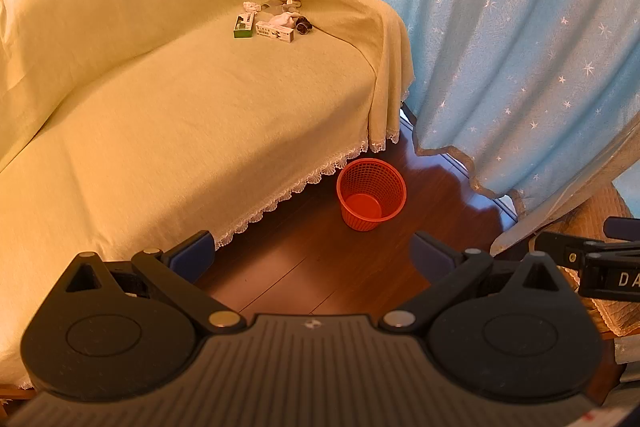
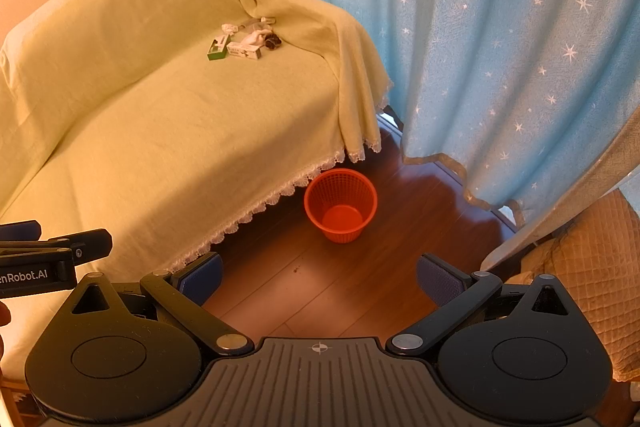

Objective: Collect trash

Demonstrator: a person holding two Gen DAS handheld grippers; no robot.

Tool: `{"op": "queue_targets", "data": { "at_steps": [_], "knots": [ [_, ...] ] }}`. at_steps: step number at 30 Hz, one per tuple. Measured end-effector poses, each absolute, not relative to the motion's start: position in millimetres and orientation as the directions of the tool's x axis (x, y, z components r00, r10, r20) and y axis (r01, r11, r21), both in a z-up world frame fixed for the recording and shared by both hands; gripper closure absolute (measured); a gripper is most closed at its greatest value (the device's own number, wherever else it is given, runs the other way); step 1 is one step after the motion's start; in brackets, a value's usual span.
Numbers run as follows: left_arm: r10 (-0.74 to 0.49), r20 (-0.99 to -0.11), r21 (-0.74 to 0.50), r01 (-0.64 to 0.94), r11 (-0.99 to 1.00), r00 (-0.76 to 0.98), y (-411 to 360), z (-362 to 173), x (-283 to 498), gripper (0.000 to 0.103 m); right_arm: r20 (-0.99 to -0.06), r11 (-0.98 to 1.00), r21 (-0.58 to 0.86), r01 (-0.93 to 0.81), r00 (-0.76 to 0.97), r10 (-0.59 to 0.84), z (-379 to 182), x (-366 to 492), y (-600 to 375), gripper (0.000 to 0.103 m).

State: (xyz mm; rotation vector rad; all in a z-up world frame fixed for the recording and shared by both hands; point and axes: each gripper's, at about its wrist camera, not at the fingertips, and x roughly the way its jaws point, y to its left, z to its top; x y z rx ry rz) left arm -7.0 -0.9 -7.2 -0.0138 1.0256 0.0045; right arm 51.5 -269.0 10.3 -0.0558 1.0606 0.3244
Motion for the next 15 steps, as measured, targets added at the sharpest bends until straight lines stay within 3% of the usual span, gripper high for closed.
{"op": "queue_targets", "data": {
  "at_steps": [15],
  "knots": [
    [-0.004, -0.857, -0.012, -0.012, 1.000, 0.516, 1.5, -7.2, -4.7, 0.001, -0.865, 0.951, 0.110, -0.288, 0.444, 0.234, 11.1, 51.1, -263.3, 0.002]
  ]
}}
